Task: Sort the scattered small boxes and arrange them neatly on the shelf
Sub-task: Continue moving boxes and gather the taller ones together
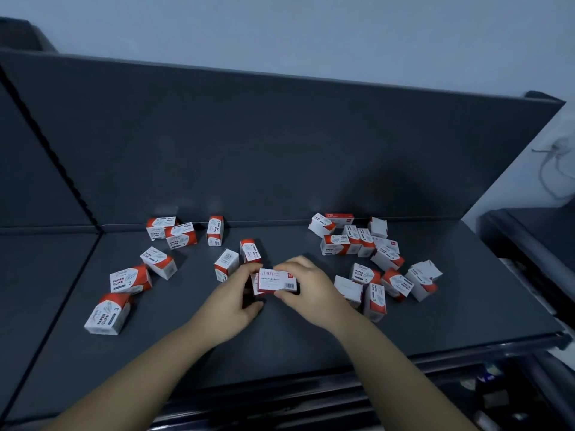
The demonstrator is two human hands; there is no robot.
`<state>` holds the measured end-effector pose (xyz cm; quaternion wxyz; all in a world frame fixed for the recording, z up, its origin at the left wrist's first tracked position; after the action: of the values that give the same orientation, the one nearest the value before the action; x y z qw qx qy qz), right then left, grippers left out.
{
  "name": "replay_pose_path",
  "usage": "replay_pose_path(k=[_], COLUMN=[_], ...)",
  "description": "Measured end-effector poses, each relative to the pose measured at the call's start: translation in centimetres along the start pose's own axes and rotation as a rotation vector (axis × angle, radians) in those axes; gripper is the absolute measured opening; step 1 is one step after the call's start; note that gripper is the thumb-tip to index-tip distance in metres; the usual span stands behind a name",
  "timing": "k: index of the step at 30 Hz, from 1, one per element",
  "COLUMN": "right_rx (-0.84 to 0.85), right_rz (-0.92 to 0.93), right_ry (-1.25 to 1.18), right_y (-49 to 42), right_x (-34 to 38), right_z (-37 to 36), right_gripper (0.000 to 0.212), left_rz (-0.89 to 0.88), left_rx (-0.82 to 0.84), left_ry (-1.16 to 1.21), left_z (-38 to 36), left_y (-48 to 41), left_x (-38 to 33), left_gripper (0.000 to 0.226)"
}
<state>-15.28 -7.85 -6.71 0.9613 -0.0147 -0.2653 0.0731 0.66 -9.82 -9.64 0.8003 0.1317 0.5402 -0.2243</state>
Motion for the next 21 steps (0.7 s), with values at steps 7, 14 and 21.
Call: replay_pose_path(k=[7, 14, 21], right_rx=[0.064, 0.165, 0.063], right_rz=[0.073, 0.045, -0.027], right_ry=[0.071, 0.129, 0.103], right_y=[-0.8, -0.7, -2.4], right_x=[0.7, -0.7, -2.1], right_z=[-0.3, -0.9, 5.2], right_gripper=[0.044, 0.049, 0.034], left_rz=[-0.079, -0.152, -0.121], left_rx=[-0.098, -0.058, -0.056], left_ry=[-0.028, -0.096, -0.125], left_z=[0.2, 0.3, 0.3], left_y=[-0.5, -0.5, -0.6], left_x=[0.4, 0.3, 1.0], left_gripper=[0.048, 0.044, 0.040])
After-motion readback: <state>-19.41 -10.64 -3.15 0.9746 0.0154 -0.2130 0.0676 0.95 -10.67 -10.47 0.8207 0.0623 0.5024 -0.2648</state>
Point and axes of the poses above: each hand's wrist, its own y-axis away from the middle knuckle, its own z-axis out of the back of the hand, x = y × z, the point moved 6 cm from there along -y, towards the middle knuckle, and after that the axes turned 10 degrees about y, right-handed, at the moved point
